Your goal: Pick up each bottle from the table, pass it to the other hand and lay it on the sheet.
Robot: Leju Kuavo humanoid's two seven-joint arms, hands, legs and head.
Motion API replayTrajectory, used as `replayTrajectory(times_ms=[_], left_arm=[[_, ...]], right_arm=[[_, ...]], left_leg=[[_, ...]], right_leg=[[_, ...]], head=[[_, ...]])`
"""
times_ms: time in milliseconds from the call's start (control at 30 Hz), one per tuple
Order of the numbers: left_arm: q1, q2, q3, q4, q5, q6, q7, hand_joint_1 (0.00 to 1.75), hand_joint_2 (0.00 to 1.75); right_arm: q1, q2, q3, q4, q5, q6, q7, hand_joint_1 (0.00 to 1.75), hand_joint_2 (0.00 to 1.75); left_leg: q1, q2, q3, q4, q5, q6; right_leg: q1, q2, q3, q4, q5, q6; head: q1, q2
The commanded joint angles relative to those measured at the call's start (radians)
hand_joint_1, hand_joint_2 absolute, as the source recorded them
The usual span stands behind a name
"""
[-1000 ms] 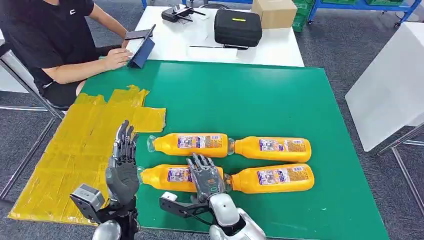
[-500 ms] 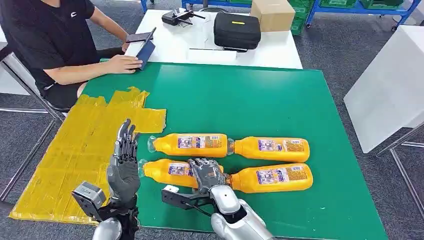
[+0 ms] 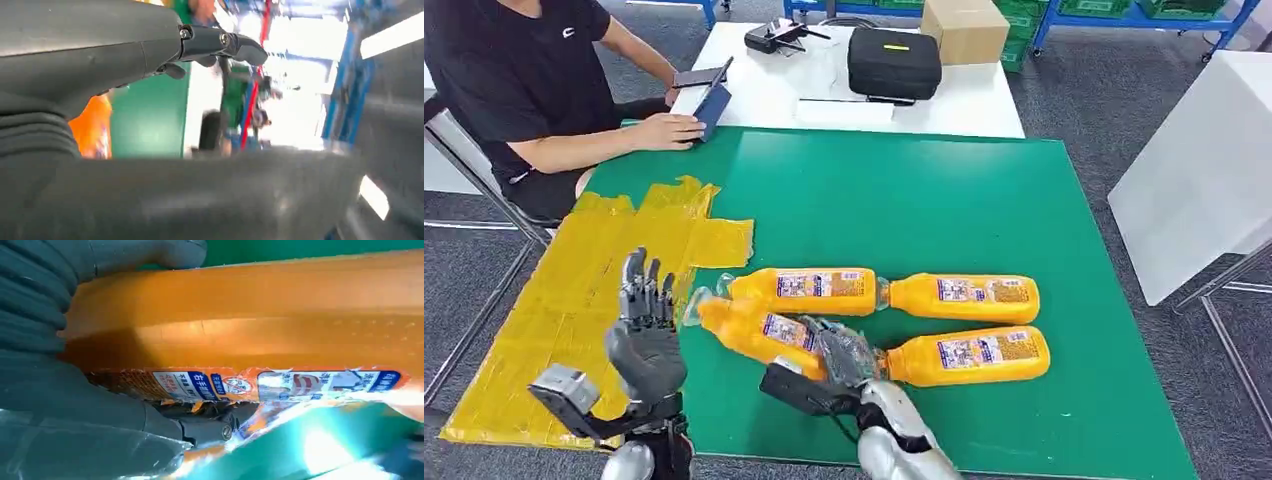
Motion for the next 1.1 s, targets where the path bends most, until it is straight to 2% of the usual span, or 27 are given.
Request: replayTrajectory(times_ms=[33,67,167,233,333,467,667,700,800,867,1100], left_arm=[[0.063,-0.009,0.052,-0.052,0.09,0.034,0.035,0.0,1.75],[0.063,-0.009,0.052,-0.052,0.09,0.034,0.035,0.0,1.75],[0.06,-0.009,0.049,-0.05,0.09,0.034,0.035,0.0,1.75],[0.055,-0.009,0.045,-0.04,0.105,0.029,0.045,0.0,1.75],[0.048,-0.009,0.034,-0.007,0.13,-0.064,0.09,0.0,1.75],[0.046,-0.009,0.021,0.018,0.158,-0.123,0.105,0.0,1.75],[0.029,0.0,-0.016,0.078,0.159,-0.305,0.133,0.0,1.75],[0.028,0.002,-0.022,0.081,0.16,-0.314,0.133,0.0,1.75],[0.028,0.002,-0.03,0.086,0.16,-0.319,0.132,0.0,1.75],[0.025,0.022,-0.06,0.092,0.173,-0.361,0.132,0.0,1.75],[0.009,0.042,-0.091,0.119,0.182,-0.369,0.132,0.0,1.75]], right_arm=[[0.209,-0.001,-0.065,-0.435,-0.185,-0.028,-0.124,1.75,1.75],[0.209,-0.001,-0.065,-0.435,-0.185,-0.028,-0.124,1.75,1.75],[0.206,-0.003,-0.07,-0.425,-0.192,-0.028,-0.132,1.75,1.75],[0.205,0.003,-0.083,-0.411,-0.218,-0.046,-0.176,1.75,1.75],[0.214,0.006,-0.098,-0.428,-0.241,-0.046,-0.204,1.75,1.75],[0.214,0.008,-0.107,-0.429,-0.253,-0.036,-0.219,1.75,1.75],[0.186,0.006,-0.095,-0.372,-0.238,0.001,-0.232,1.71,1.75],[0.183,0.006,-0.094,-0.365,-0.236,0.003,-0.232,1.75,1.75],[0.177,0.011,-0.091,-0.345,-0.235,0.005,-0.233,1.71,1.75],[0.16,0.004,-0.065,-0.31,-0.21,0.029,-0.224,1.75,1.75],[0.113,0.022,0.078,-0.159,-0.108,0.087,-0.189,1.75,1.75]], left_leg=[[0.001,-0.003,-0.007,0.002,-0.002,-0.001],[0.001,-0.006,-0.008,0.001,-0.001,-0.001],[0.0,-0.003,-0.01,0.0,-0.001,0.001],[0.001,-0.004,-0.012,0.0,0.0,0.0],[0.0,-0.004,-0.016,0.0,0.001,0.0],[0.0,-0.005,-0.016,-0.001,0.001,0.0],[0.0,-0.005,-0.013,-0.001,0.0,0.0],[-0.001,-0.004,-0.015,-0.001,0.001,0.0],[0.0,-0.004,-0.014,-0.001,0.001,0.0],[0.0,-0.004,-0.014,-0.001,0.0,0.0],[0.0,0.0,-0.013,-0.002,0.0,-0.001]], right_leg=[[0.001,-0.003,-0.005,0.001,-0.002,-0.001],[0.001,-0.005,-0.004,0.0,-0.003,-0.001],[0.0,-0.003,-0.007,-0.001,-0.002,-0.001],[0.001,-0.004,-0.008,-0.001,-0.002,-0.001],[0.0,-0.003,-0.013,0.0,-0.001,-0.001],[0.0,-0.004,-0.013,-0.001,-0.001,-0.001],[0.0,-0.004,-0.011,-0.002,-0.001,-0.001],[0.0,-0.004,-0.013,-0.001,-0.001,-0.001],[0.0,-0.004,-0.012,-0.002,-0.001,-0.001],[0.0,-0.004,-0.012,-0.002,-0.001,-0.001],[0.001,0.0,-0.011,-0.002,0.0,-0.002]], head=[[0.0,0.0],[0.0,0.0],[0.0,0.0],[0.0,0.0],[0.0,0.0],[0.0,0.0],[0.0,0.0],[0.0,0.0],[0.0,0.0],[0.0,0.0],[0.001,0.0]])
